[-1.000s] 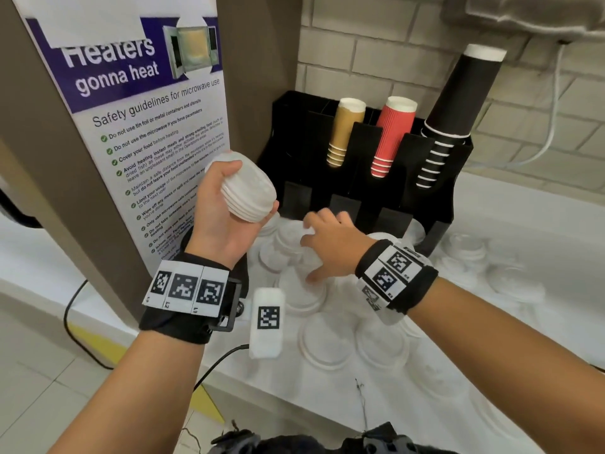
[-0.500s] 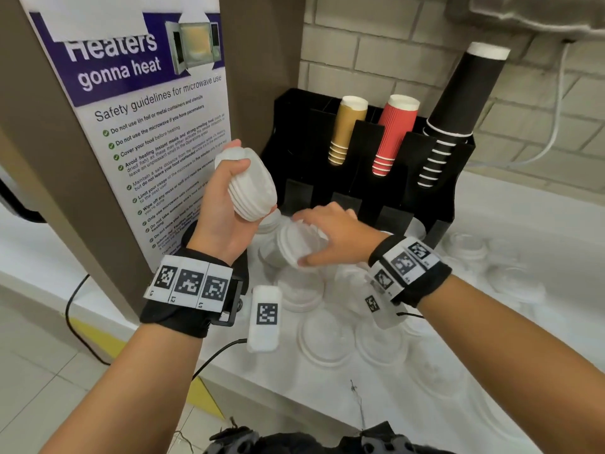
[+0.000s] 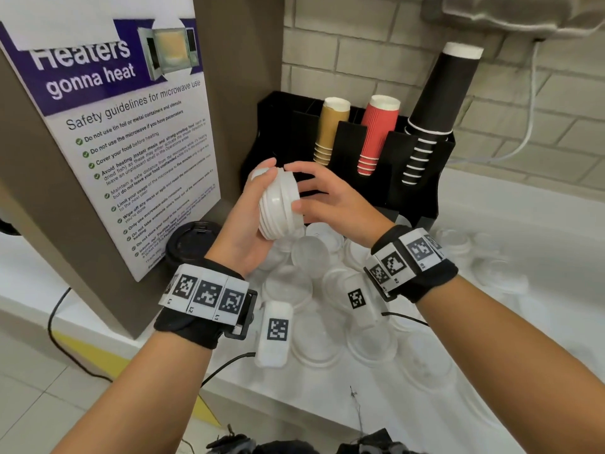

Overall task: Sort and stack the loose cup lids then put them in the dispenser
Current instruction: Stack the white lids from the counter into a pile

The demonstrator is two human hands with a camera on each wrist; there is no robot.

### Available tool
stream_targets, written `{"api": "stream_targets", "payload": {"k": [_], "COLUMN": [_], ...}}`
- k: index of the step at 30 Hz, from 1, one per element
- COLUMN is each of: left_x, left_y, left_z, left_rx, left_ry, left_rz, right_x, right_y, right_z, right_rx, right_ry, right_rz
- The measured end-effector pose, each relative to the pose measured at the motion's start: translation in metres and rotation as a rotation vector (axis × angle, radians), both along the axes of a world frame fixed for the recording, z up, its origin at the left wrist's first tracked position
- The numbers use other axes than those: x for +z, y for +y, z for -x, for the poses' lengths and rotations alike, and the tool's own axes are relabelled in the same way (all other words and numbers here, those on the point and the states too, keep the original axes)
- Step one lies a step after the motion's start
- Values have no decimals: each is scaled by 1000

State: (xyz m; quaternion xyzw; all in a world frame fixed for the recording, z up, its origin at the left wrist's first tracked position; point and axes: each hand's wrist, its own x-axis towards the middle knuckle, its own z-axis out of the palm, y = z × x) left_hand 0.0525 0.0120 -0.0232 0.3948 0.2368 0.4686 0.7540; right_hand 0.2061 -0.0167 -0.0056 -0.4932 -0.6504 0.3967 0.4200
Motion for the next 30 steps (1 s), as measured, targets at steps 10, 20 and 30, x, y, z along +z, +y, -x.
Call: {"api": "stream_targets", "payload": {"k": [10,20,30], "left_x": [4,0,10], "left_y": [-8,-2,12], "left_z": [-6,5,17], "left_rx": [28,92,176], "left_ry": [50,160,124], "left_rz": [-25,-32,-4], "right_x": [2,-8,-69], "right_y": [-2,4,12], "right_z": [2,5,28], "right_rx": [13,41,364], "right_ry": [0,11,-1263], "right_rz": [-53,-31,206]}}
